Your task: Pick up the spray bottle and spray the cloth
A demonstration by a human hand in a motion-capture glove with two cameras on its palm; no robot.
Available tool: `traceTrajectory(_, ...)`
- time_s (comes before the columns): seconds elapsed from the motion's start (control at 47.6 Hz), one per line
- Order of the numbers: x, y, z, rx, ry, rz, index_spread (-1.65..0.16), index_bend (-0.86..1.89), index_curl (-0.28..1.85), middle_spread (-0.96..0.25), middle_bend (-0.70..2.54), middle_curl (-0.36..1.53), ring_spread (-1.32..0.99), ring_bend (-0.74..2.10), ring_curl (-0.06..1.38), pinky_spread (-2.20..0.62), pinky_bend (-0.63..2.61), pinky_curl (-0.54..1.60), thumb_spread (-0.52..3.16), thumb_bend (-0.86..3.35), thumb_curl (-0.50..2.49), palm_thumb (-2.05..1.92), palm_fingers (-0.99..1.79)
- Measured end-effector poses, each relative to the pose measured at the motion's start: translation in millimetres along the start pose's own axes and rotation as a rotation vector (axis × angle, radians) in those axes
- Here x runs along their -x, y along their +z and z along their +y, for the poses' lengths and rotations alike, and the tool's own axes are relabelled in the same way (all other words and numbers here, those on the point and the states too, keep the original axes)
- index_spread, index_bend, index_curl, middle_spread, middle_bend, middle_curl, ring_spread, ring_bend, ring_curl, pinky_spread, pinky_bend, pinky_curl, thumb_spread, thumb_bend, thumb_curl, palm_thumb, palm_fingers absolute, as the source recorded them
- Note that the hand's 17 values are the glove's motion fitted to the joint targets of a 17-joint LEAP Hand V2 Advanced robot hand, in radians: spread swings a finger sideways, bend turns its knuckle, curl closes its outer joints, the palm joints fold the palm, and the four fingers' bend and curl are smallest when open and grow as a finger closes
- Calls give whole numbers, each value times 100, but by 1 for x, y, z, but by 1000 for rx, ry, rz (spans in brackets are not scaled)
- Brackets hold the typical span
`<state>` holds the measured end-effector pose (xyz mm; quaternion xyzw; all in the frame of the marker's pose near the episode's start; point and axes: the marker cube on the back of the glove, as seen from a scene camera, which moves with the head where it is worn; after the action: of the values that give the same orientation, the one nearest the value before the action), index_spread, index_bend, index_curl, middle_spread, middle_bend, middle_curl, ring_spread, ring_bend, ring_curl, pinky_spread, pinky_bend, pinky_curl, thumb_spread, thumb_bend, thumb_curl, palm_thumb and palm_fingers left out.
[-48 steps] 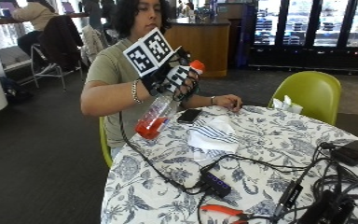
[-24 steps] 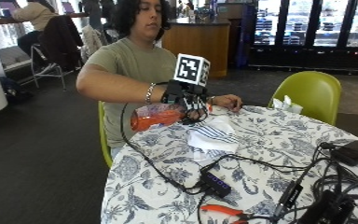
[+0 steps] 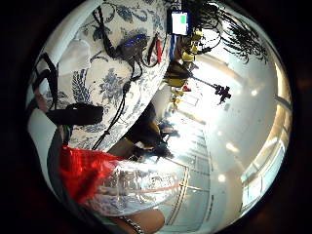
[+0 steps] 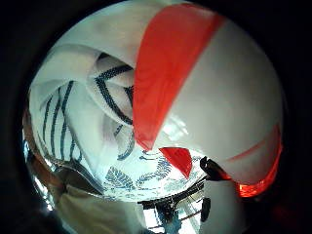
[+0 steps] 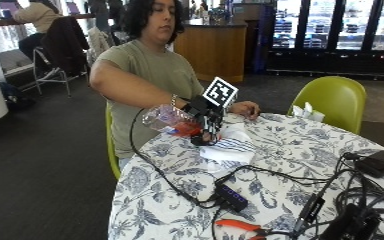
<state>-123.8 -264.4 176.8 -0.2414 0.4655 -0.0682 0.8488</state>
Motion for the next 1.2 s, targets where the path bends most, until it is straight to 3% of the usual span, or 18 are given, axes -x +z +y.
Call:
traceTrajectory(0.21, -18, -44, 6, -70, 48, -172, -28, 29, 58, -23, 52, 54, -22, 62, 48, -31, 47, 44, 21, -3, 73, 102, 134)
traceTrajectory(0.504, -40, -154, -19, -402, 5, -870, -28, 30, 59, -23, 53, 54, -22, 62, 49, -31, 47, 45, 20, -3, 75, 102, 134)
traceTrajectory(0.714, -11, -211, -58, -709, -80, -1356, -28, 29, 60, -22, 53, 54, -22, 62, 49, -30, 47, 45, 20, -3, 75, 102, 134)
traceTrajectory(0.924, 28, -220, -105, -1012, -62, -1763, -28, 29, 60, -22, 54, 54, -22, 61, 49, -30, 47, 45, 21, -3, 76, 102, 133)
traceTrajectory(1.197, 65, -205, -139, -1106, -39, -1859, -28, 27, 60, -21, 53, 54, -21, 60, 49, -29, 47, 45, 24, -3, 76, 103, 131)
